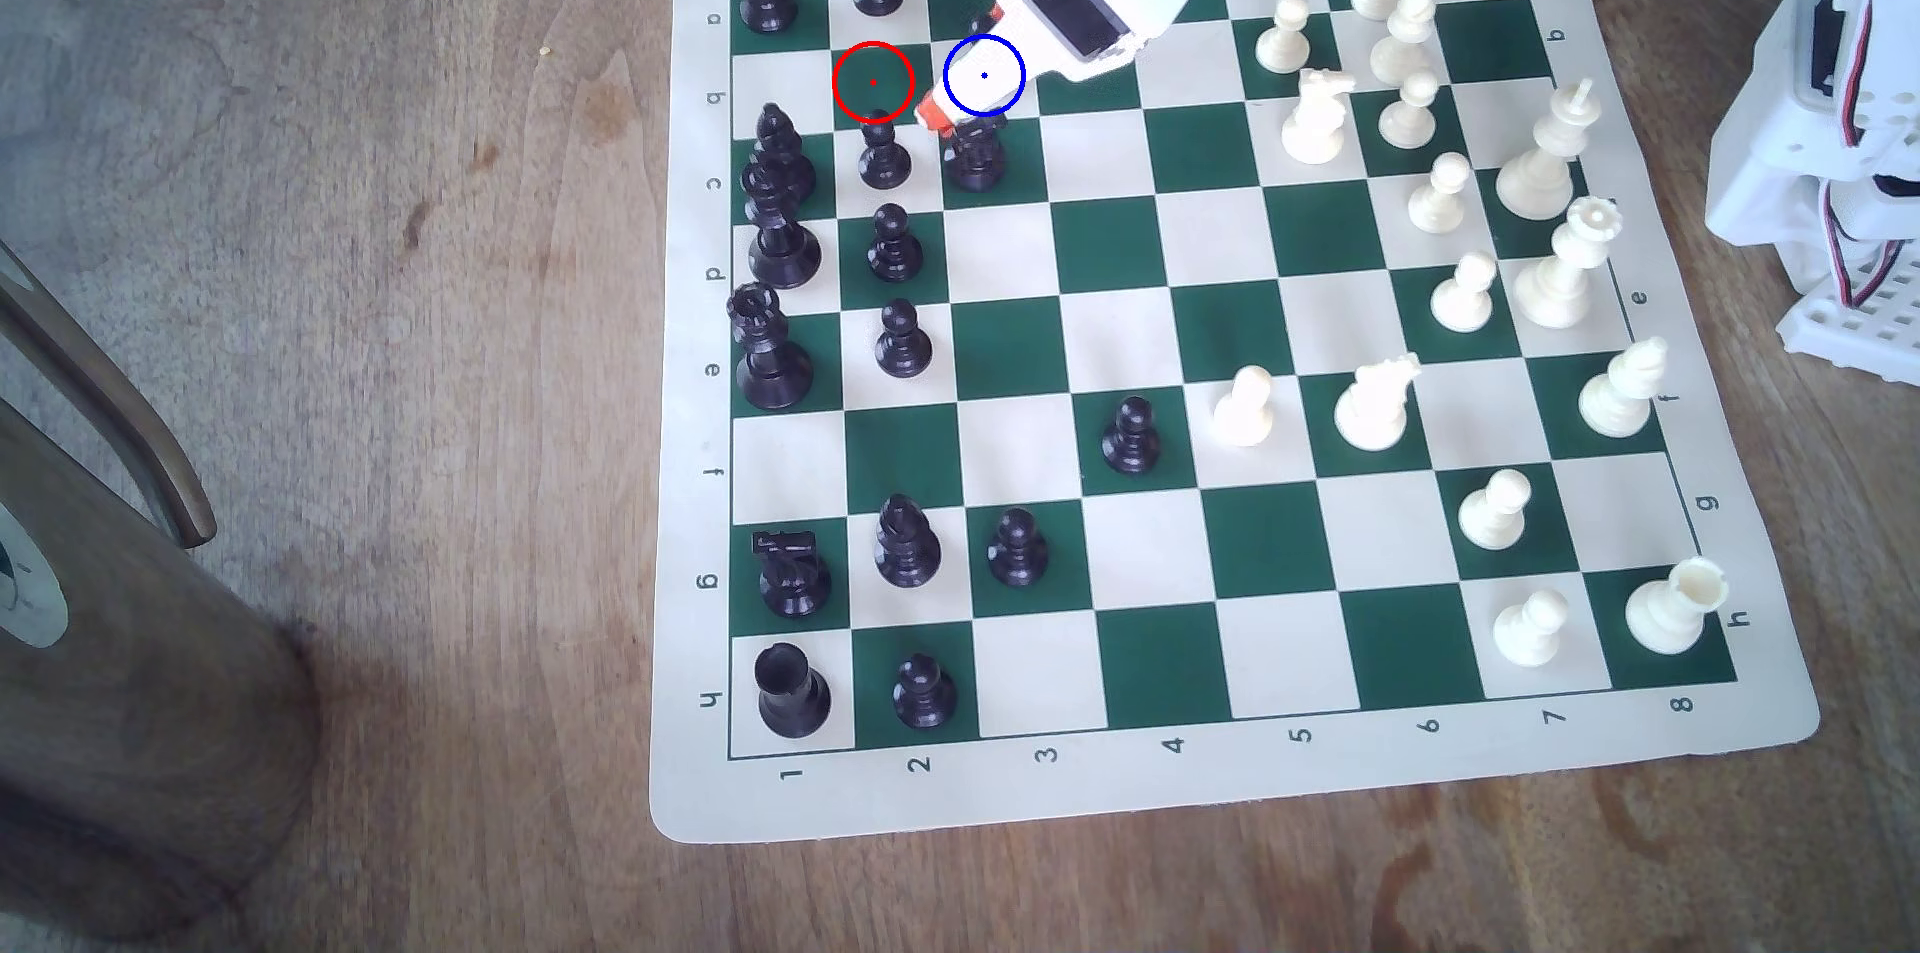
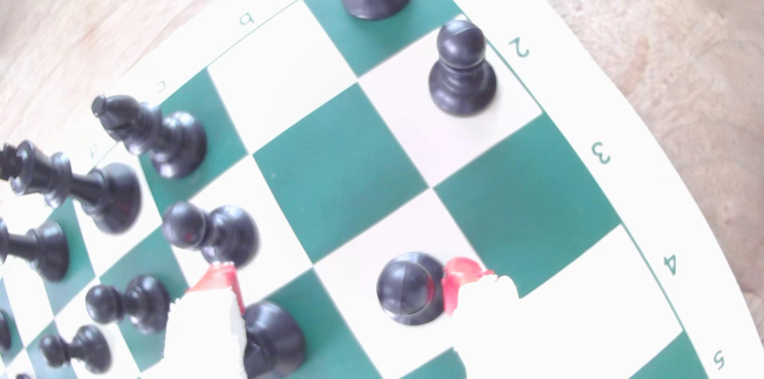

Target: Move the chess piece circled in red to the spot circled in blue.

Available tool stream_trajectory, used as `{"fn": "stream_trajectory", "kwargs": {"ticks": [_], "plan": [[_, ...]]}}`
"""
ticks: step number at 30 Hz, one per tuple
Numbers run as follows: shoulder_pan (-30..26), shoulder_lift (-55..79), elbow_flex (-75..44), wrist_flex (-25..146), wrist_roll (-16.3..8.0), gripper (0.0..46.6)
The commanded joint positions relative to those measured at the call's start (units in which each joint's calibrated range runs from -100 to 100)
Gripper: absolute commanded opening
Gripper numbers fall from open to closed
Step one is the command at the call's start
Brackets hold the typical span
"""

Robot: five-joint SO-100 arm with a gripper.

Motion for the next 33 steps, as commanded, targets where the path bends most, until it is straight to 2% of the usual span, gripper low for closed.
{"fn": "stream_trajectory", "kwargs": {"ticks": [1, 9, 17, 26, 30, 33], "plan": [[0.9, -6.1, -1.1, -0.6, -0.1, 27.5], [1.6, -5.7, -1.6, -2.0, -0.1, 25.1], [1.3, -6.0, -1.7, -1.4, 0.0, 15.3], [1.6, -11.4, -4.0, 1.8, -0.6, 14.9], [0.4, -20.0, -2.4, 5.3, -0.9, 14.8], [-2.2, -31.3, 1.5, 9.1, -0.9, 14.5]]}}
